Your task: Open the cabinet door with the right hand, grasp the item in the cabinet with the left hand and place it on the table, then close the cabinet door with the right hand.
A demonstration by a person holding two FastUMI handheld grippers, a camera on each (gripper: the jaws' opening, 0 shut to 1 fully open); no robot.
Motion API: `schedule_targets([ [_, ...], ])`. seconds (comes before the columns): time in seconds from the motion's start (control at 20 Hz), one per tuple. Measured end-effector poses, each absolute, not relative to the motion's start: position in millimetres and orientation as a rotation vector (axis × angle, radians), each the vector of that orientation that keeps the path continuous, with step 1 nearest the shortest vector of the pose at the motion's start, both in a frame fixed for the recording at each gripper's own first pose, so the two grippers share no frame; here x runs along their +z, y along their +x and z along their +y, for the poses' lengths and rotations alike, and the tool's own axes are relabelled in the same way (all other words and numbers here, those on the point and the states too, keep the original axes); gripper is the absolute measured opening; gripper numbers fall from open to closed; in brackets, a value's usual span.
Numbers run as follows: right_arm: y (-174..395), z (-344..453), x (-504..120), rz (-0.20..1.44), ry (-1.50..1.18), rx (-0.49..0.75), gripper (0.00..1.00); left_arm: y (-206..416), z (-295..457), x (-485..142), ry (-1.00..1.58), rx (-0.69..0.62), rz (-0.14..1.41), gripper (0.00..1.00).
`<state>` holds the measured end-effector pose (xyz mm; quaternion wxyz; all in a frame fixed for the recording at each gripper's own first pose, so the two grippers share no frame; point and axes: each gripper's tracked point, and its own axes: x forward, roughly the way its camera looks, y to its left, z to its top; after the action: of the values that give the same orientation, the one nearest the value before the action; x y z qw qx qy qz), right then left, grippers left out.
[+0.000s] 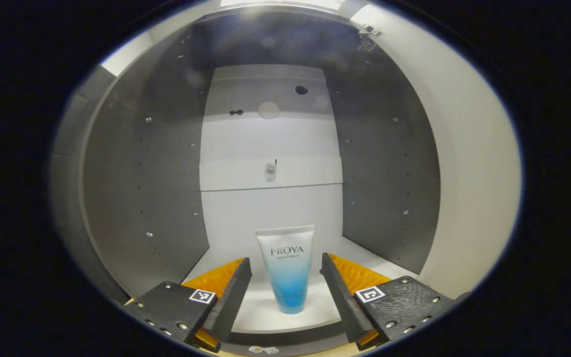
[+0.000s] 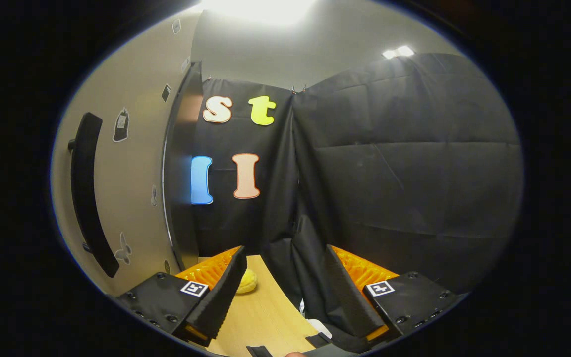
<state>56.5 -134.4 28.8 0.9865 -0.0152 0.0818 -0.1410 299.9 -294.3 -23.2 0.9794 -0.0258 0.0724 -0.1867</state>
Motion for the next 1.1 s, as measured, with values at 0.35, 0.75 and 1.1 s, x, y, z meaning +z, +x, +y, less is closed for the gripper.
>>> schedule_targets([
  [0.35,61.4,-128.2,25.0,0.170,-0.057,-0.257,1.00,296.1,-293.8,-21.4,-0.056,-0.385,0.148,0.51],
  [0.75,65.5,-124.1,27.0,0.154,-0.027,-0.198,1.00,251.0,-263.2,-13.0,-0.048,-0.353,0.110,0.49],
  [1.1,65.8,-114.7,26.2,0.148,-0.015,-0.121,1.00,211.8,-223.1,-15.3,-0.045,-0.286,0.101,0.50],
])
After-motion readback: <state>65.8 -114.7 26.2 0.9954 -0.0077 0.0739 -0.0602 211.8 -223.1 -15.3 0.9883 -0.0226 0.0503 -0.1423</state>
